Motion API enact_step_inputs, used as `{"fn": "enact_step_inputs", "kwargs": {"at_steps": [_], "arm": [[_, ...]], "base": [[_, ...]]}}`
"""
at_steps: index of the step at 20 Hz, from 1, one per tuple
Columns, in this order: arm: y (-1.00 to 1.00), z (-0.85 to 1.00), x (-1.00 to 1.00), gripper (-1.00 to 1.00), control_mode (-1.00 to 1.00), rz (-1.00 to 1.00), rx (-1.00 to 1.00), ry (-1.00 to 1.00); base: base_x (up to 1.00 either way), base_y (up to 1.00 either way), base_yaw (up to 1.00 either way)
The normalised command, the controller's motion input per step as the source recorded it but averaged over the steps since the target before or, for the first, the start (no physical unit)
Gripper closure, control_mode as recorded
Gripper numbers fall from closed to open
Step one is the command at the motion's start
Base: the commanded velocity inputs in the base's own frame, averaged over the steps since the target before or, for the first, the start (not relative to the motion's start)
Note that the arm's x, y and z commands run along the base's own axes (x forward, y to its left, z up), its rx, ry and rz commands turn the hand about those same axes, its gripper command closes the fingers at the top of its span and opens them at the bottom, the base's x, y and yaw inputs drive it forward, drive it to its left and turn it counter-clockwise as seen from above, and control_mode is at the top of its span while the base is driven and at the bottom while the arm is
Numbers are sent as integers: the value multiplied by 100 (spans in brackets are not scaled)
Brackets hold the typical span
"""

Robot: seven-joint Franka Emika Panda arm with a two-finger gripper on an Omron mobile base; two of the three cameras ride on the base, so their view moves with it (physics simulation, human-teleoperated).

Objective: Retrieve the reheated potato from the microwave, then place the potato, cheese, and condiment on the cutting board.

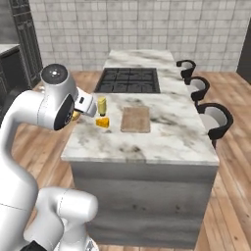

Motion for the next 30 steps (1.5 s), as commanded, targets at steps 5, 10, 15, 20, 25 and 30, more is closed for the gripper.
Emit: {"fn": "enact_step_inputs", "kwargs": {"at_steps": [5, 10, 15, 20, 25, 30], "arm": [[0, 0, 0, 100, 100, 0, 0, 0], [0, 0, 0, 100, 100, 0, 0, 0], [0, 0, 0, 100, 100, 0, 0, 0], [0, 0, 0, 100, 100, 0, 0, 0], [0, 0, 0, 100, 100, 0, 0, 0], [0, 0, 0, 100, 100, 0, 0, 0]], "base": [[47, 1, 2], [51, -29, 17], [47, -40, 15], [40, -48, 4], [44, -43, 5], [49, -33, 10]]}}
